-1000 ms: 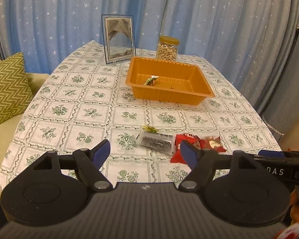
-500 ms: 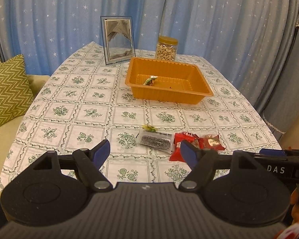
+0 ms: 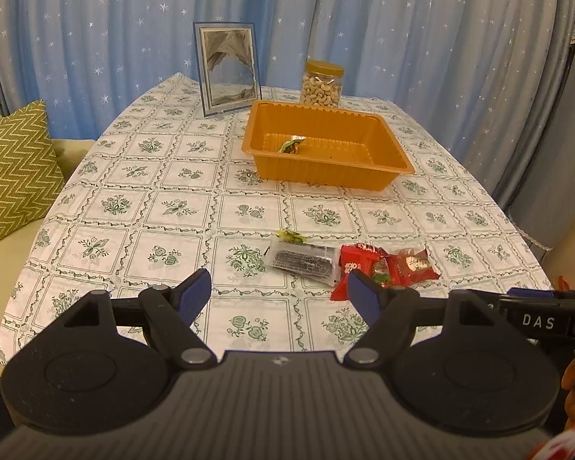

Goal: Organize snacks
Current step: 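Grasp the red wrapped candy with the left gripper while the right gripper grasps the gold-red candy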

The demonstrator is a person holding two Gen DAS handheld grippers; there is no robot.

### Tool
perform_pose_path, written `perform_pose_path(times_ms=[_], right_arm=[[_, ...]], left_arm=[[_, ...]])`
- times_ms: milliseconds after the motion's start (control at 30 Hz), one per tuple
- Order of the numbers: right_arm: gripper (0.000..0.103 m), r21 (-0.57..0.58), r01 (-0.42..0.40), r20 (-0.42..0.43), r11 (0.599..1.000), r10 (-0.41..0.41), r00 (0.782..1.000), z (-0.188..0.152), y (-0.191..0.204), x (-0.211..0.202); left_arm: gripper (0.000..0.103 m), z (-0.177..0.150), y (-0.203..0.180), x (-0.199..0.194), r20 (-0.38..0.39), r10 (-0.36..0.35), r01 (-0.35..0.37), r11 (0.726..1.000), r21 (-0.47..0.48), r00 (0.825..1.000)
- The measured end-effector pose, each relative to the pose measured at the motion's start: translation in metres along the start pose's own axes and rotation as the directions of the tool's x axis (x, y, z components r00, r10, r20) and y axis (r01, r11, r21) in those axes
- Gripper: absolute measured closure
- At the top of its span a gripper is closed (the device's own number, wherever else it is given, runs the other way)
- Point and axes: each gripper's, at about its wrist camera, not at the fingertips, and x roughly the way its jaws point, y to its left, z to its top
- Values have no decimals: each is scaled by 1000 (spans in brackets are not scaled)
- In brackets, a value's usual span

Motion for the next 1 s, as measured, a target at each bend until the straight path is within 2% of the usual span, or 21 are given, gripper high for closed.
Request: perform_pose_path(times_ms=[267,500,633,733,833,900,1000], right_arm=[[35,48,4,48,999,-7,999,-6,-19,13],[35,46,16,48,999,-18,999,-12,-29,30],[35,37,15,45,999,-17,999,-15,-32,37],[35,29,12,45,1000,-14,999,-15,-34,43],[35,28,21,44,999,-22,999,-14,-35,50],[35,29,29,47,999,-31,998,-13,-37,54],[35,34,39,46,999,-41,998,-12,-41,60]], left_arm=[[27,-10,-4,25,-40,-16,17,1000,14,999],[27,-20,-9,48,-68,-34,36,999,27,997],[29,-23,-16,62,-71,-69,72,996,51,995],[34,-23,-22,73,-78,-100,106,992,73,992],[43,-23,-30,86,-81,-131,139,986,91,988],[55,-21,-36,96,-86,-149,158,982,100,985],[62,-17,-45,109,-87,-171,180,976,119,981]])
